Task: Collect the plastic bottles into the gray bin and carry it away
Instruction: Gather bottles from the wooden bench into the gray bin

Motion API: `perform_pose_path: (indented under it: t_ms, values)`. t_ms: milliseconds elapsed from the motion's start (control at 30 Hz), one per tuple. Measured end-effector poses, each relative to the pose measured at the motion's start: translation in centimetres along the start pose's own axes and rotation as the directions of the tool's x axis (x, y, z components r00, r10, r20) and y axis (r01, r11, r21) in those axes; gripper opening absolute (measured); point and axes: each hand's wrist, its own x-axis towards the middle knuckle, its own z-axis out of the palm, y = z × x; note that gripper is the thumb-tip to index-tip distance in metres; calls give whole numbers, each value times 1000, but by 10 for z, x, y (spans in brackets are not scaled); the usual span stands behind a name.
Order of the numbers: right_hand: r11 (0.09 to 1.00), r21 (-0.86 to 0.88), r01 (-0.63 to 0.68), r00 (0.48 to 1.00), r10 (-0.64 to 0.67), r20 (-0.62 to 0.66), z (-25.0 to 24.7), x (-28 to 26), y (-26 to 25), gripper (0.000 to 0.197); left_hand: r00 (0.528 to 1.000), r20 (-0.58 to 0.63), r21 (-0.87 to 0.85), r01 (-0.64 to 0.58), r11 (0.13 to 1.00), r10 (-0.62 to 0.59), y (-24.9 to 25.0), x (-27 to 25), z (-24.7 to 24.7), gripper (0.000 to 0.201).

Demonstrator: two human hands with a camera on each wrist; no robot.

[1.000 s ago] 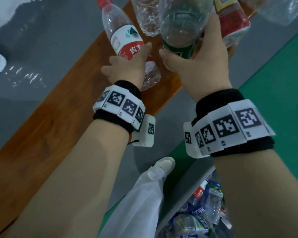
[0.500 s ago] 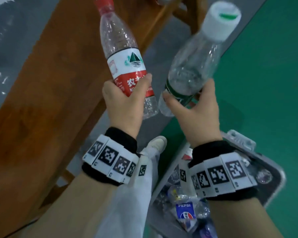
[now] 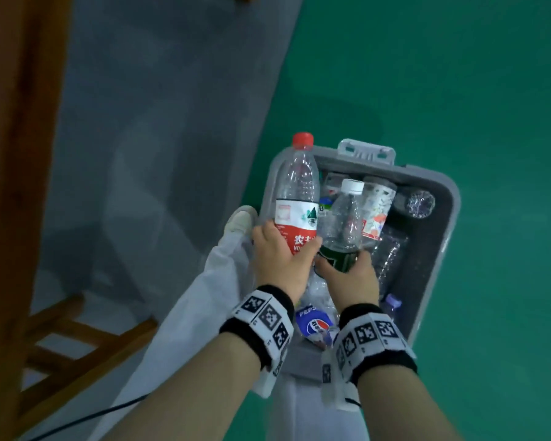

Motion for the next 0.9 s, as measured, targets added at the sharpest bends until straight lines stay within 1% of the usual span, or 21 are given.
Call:
perform_pose_path:
  t_ms: [67, 133, 200, 267, 333, 367, 433, 500, 567, 667, 733, 767, 833, 867, 900]
  values:
    - [999, -26, -45, 999, 45, -5, 0, 11, 11, 66, 999, 51, 104, -2, 995, -4, -13, -1, 20, 74]
    - [996, -67, -63, 998, 62, -10, 4, 21, 14, 64, 997, 74, 139, -1, 990, -10, -22, 5, 34, 77]
    - [995, -73, -66, 998, 64, -30, 8, 33, 14, 68, 996, 89, 162, 17, 987, -32, -29, 17, 49, 78]
    - [997, -64, -30, 999, 27, -44, 12, 42, 10, 81, 993, 107, 166, 37, 985, -55, -32, 30, 58, 72]
    - [990, -137, 23, 998, -31, -52, 15, 44, 8, 93, 992, 115, 195, 22, 981, -45, -36, 41, 64, 63]
    - [984, -169, 60, 995, -72, -64, 18, 44, 7, 94, 993, 114, 210, 5, 978, -30, -38, 45, 65, 60]
    - [969, -206, 138, 982, -161, -97, 23, 42, 7, 88, 993, 115, 246, -53, 968, 25, -43, 49, 64, 58]
    - [948, -265, 174, 976, -201, -79, 25, 39, 8, 78, 985, 149, 351, -137, 926, 89, -44, 50, 62, 57]
    - [945, -293, 147, 986, -163, -32, 28, 40, 8, 71, 970, 221, 425, -193, 884, 106, -46, 50, 58, 56]
    - [925, -363, 115, 993, -113, 26, 33, 43, 7, 65, 937, 332, 487, -270, 830, 110, -50, 55, 54, 58]
    - [892, -438, 116, 993, -93, 73, 37, 48, 4, 66, 913, 385, 511, -333, 792, 135, -54, 60, 53, 57]
    - [873, -475, 110, 993, -73, 96, 37, 51, 2, 70, 903, 400, 516, -364, 775, 158, -55, 63, 53, 54]
    - [834, -546, 86, 992, -20, 126, 39, 60, -3, 79, 894, 411, 500, -385, 776, 178, -64, 72, 55, 45]
    - [811, -581, 74, 991, 7, 136, 40, 65, -4, 81, 897, 410, 483, -365, 796, 162, -69, 77, 57, 42]
    - [784, -617, 65, 989, 33, 146, 41, 69, -4, 81, 903, 406, 461, -335, 821, 140, -74, 81, 58, 44]
